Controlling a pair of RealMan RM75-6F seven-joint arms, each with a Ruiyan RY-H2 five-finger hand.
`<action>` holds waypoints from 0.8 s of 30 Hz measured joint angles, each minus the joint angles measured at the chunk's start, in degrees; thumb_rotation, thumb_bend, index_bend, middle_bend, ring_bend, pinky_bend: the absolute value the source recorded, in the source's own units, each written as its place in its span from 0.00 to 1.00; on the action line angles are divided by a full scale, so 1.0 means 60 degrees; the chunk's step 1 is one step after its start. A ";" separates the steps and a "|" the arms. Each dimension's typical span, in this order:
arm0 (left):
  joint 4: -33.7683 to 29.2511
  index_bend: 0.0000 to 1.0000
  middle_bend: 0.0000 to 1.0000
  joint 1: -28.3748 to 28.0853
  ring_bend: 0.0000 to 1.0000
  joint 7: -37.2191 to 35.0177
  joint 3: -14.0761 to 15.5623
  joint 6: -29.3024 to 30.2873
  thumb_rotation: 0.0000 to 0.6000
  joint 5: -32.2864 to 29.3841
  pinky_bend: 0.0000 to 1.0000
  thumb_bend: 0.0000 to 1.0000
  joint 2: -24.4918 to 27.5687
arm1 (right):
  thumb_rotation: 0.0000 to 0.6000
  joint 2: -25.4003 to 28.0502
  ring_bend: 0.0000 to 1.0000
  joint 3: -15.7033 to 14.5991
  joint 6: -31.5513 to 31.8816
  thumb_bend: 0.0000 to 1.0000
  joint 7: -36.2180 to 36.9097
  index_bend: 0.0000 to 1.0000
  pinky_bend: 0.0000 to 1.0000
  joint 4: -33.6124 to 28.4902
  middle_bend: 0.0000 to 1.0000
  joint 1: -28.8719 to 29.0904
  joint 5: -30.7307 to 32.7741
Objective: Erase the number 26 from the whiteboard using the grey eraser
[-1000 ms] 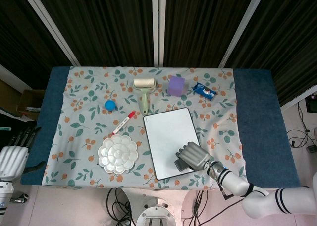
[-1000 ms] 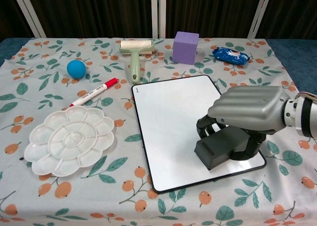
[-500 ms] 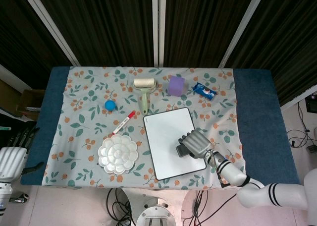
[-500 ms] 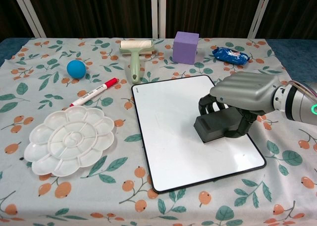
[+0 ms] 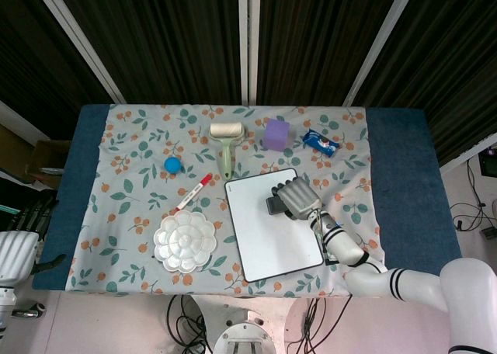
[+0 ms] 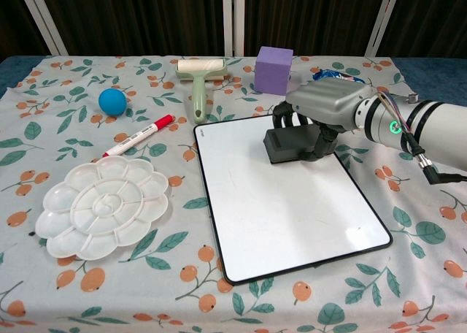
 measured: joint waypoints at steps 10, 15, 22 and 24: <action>-0.0024 0.03 0.05 -0.0042 0.04 0.0059 0.0001 -0.0031 1.00 0.0066 0.18 0.00 -0.0077 | 1.00 0.0655 0.62 -0.0701 0.0144 0.29 0.0256 0.80 0.73 -0.1113 0.68 -0.0313 -0.1080; -0.0112 0.03 0.05 -0.0094 0.04 0.0147 -0.0015 -0.0038 1.00 0.0132 0.18 0.00 -0.0086 | 1.00 0.1448 0.62 -0.1308 0.0444 0.29 0.0425 0.80 0.73 -0.2269 0.68 -0.0704 -0.1886; -0.0204 0.03 0.05 -0.0142 0.04 0.0249 0.0007 -0.0077 1.00 0.0209 0.18 0.00 -0.0107 | 1.00 0.2567 0.62 -0.2187 0.0725 0.29 0.0579 0.81 0.73 -0.3492 0.69 -0.1268 -0.2761; -0.0235 0.03 0.05 -0.0148 0.04 0.0283 0.0012 -0.0072 1.00 0.0231 0.18 0.00 -0.0099 | 1.00 0.2757 0.63 -0.2362 0.0728 0.29 0.0583 0.81 0.73 -0.3725 0.69 -0.1366 -0.2907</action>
